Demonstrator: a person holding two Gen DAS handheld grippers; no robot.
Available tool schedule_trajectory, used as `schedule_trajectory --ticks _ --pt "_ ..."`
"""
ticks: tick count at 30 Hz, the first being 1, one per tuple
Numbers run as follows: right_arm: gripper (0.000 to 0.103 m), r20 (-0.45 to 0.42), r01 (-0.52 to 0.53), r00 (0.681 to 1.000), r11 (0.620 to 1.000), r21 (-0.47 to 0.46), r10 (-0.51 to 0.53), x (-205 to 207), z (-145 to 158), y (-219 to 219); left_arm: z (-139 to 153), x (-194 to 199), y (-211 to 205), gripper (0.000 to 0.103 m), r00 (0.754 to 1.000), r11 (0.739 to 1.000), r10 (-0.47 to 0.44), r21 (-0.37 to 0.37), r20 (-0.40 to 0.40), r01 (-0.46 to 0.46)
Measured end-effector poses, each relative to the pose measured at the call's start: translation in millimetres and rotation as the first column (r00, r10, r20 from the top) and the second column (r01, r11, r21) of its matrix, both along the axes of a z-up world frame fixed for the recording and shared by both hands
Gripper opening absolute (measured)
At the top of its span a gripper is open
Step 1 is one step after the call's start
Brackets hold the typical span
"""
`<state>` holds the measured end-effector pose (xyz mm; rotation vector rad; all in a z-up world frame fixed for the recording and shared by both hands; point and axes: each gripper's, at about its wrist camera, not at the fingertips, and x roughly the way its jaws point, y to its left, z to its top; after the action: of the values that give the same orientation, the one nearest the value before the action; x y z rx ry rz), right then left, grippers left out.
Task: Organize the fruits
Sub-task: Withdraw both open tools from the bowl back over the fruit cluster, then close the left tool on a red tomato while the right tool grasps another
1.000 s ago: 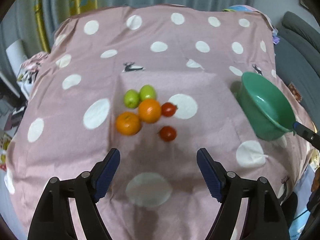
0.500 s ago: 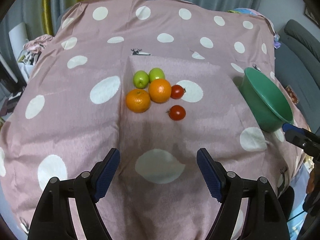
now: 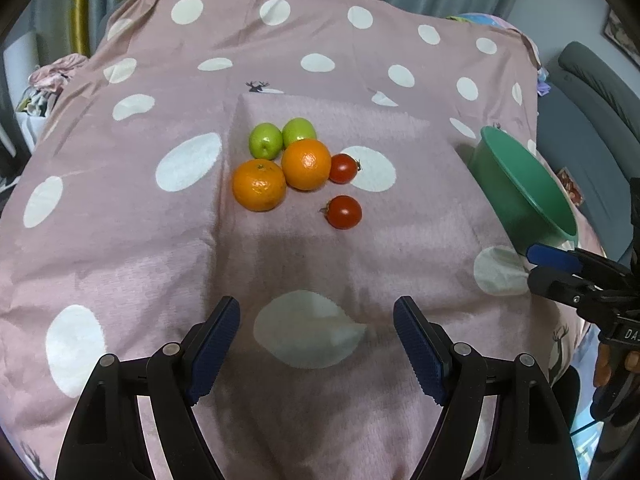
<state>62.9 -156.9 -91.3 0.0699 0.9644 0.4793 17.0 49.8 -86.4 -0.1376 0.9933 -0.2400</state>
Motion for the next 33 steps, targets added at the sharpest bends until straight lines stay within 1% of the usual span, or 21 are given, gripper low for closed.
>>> schedule_trajectory --ticks 4,10,13,19,25,30,31,32,33 --pt "0.057 -0.015 -0.003 1.000 1.000 -0.006 0.003 5 -5 2 -3 5 -2 0.079 1.000 1.000 -0.005 -0.012 -0.007 0.005" --pt "0.061 -0.033 -0.008 0.999 1.000 0.001 0.008 14 -13 6 -9 14 -6 0.079 1.000 1.000 -0.005 -0.010 -0.021 0.005" --pt "0.066 -0.039 -0.009 0.999 1.000 0.002 0.009 18 -16 9 -8 18 -9 0.079 1.000 1.000 -0.010 -0.005 -0.019 0.010" --pt "0.067 -0.039 -0.012 0.999 1.000 0.013 0.013 26 -18 13 -7 35 -20 0.079 1.000 1.000 -0.029 0.008 -0.008 0.029" --pt "0.068 -0.048 -0.003 0.999 1.000 0.022 0.004 29 -23 9 -15 56 -26 0.079 0.999 0.998 -0.034 -0.045 -0.032 0.033" --pt "0.068 -0.054 0.006 0.999 0.999 0.038 -0.004 32 -27 3 -19 72 -30 0.079 0.998 0.997 -0.048 -0.065 -0.045 0.045" --pt "0.068 -0.054 0.008 0.999 0.999 0.040 -0.005 33 -28 2 -19 74 -31 0.079 0.998 0.997 -0.051 -0.059 -0.046 0.048" --pt "0.068 -0.055 0.009 0.998 0.999 0.043 -0.006 34 -29 2 -20 77 -32 0.077 0.998 0.997 -0.053 -0.053 -0.045 0.051" --pt "0.068 -0.057 0.010 0.998 0.999 0.049 -0.008 35 -30 1 -21 80 -33 0.070 0.997 0.997 -0.058 -0.046 -0.051 0.055"
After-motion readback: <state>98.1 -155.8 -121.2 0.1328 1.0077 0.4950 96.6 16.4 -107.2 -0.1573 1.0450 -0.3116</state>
